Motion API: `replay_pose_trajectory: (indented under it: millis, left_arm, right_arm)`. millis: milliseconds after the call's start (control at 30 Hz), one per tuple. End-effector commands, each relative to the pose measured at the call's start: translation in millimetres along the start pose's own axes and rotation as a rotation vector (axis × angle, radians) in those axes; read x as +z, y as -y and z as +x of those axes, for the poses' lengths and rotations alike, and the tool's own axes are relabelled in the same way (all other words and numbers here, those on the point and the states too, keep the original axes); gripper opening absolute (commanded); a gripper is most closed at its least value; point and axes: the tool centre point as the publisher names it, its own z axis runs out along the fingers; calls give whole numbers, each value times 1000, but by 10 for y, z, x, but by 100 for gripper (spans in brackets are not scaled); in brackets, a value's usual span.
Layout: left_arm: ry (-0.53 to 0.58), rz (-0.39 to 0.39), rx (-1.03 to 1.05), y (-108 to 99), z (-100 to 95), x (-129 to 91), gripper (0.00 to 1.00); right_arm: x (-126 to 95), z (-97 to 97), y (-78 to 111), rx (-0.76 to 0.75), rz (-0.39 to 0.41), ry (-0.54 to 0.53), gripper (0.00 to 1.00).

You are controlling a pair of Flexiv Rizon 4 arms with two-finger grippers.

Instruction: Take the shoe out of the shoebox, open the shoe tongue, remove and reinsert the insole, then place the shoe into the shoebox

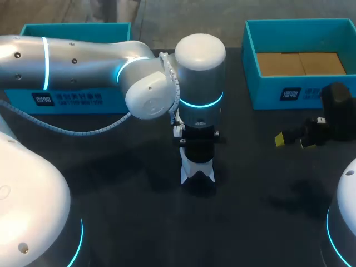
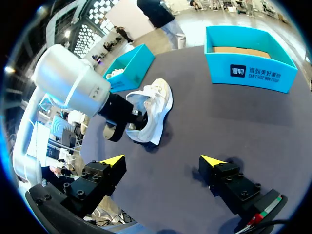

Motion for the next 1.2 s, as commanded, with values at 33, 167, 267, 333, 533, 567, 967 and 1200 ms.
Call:
replay_pose_trajectory:
  millis: [33,167,267,333,533,567,967,1200]
  left_arm:
    - [40,-135,-34,1,162,-308,0]
    - [32,-233,-61,-121,164,-468,0]
    - [34,-309,-77,-217,152,-539,0]
    - [31,-358,-92,-262,156,-575,0]
    - [6,-443,-109,-370,184,-571,0]
    - [4,-445,-105,-387,189,-564,13]
    - [-36,-381,-143,-455,201,-433,100]
    - [-39,-364,-148,-471,185,-427,100]
  right_arm:
    - [4,6,10,1,-1,2,100]
    - [4,6,10,1,-1,2,100]
    - [4,6,10,1,-1,2,100]
    - [4,6,10,1,-1,2,100]
    - [4,6,10,1,-1,2,100]
    - [4,6,10,1,-1,2,100]
    - [4,6,10,1,-1,2,100]
    - [4,6,10,1,-1,2,100]
